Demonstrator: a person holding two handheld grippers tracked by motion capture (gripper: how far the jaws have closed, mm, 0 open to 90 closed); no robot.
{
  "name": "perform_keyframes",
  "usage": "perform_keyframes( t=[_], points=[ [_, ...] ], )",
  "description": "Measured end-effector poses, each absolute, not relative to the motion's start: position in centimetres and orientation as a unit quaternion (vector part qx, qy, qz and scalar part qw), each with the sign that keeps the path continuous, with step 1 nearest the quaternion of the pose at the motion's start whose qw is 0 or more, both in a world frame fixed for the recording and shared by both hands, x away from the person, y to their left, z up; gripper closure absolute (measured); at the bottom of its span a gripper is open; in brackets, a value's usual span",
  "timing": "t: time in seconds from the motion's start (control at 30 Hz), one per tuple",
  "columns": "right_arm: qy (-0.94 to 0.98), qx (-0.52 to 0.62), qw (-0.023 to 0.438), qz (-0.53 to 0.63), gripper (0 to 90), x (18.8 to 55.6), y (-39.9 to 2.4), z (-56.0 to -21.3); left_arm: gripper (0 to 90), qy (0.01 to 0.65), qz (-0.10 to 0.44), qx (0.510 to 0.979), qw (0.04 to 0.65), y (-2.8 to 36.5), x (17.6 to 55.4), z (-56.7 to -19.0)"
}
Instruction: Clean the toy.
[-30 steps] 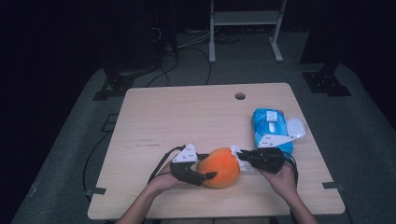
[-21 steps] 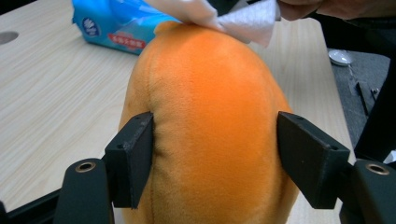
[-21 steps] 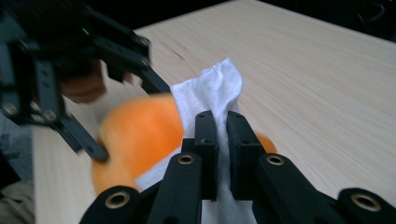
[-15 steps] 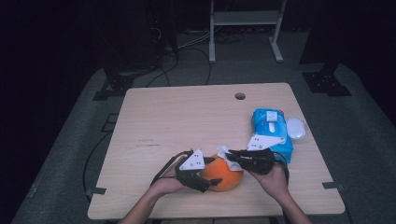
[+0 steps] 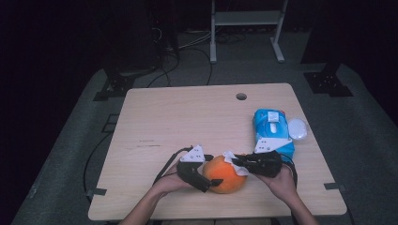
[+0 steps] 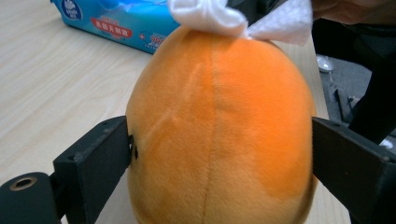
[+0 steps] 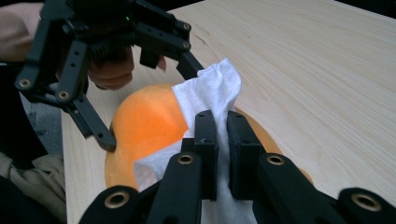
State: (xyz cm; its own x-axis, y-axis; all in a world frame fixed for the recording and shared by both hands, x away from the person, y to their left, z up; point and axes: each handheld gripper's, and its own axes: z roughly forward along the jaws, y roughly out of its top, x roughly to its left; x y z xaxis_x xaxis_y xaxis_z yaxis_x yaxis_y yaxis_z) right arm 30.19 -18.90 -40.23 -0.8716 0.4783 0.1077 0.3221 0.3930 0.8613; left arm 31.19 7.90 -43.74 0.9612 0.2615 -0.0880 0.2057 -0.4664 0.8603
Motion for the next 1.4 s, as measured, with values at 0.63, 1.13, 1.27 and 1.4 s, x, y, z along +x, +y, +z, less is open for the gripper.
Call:
perform_keyframes(
  t=[0.63, 1.13, 1.27, 1.4],
  points=[
    [0.813, 0.242, 0.093, 0.522, 82.9, 30.1, -16.8, -39.5, 32.9, 0.074, 0.083, 0.856, 0.505, 9.0, 30.6, -42.2],
    [0.809, 0.299, 0.096, 0.496, 82.8, 32.1, -20.3, -41.4, 25.7, 0.094, 0.072, 0.854, 0.506, 9.8, 31.3, -42.6],
    [0.815, 0.292, 0.103, 0.49, 82.9, 31.7, -19.6, -41.2, 13.2, 0.122, 0.064, 0.856, 0.499, 10.0, 31.7, -42.5],
    [0.813, 0.289, 0.103, 0.496, 82.9, 31.3, -19.3, -41.0, 21.5, 0.106, 0.054, 0.858, 0.5, 10.3, 31.5, -42.7]
  ],
)
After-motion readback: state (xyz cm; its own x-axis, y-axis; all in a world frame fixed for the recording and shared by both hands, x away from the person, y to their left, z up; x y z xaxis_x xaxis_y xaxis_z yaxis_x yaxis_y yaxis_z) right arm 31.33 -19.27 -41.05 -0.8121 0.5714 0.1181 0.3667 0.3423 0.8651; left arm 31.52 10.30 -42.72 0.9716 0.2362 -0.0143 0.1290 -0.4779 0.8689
